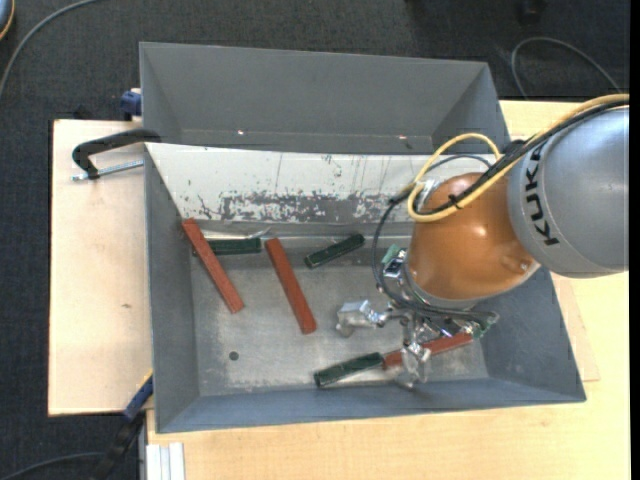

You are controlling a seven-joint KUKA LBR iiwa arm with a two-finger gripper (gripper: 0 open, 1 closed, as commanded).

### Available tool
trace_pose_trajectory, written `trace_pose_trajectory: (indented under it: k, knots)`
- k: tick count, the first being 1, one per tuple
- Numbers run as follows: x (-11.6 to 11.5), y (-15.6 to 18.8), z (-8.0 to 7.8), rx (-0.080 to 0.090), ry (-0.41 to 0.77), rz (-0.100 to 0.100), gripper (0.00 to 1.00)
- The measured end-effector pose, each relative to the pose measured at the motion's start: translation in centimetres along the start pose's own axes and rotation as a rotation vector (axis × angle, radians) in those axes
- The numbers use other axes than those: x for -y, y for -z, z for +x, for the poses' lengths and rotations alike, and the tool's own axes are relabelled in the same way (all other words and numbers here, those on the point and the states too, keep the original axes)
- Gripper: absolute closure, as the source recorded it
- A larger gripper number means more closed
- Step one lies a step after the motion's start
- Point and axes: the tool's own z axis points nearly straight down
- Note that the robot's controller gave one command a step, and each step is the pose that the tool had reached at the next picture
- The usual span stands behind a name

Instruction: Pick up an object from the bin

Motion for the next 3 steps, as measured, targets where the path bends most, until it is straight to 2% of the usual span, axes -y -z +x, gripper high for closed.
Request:
trace_pose_trajectory:
  k: [1,2,3]
  knots:
    - [0.3,0.3,-0.2,0.006,-0.001,0.006,1.0]
    - [0.3,0.3,-0.2,0.006,-0.001,0.007,0.0]
    - [-0.2,-1.2,-0.9,0.003,0.004,0.004,0.0]
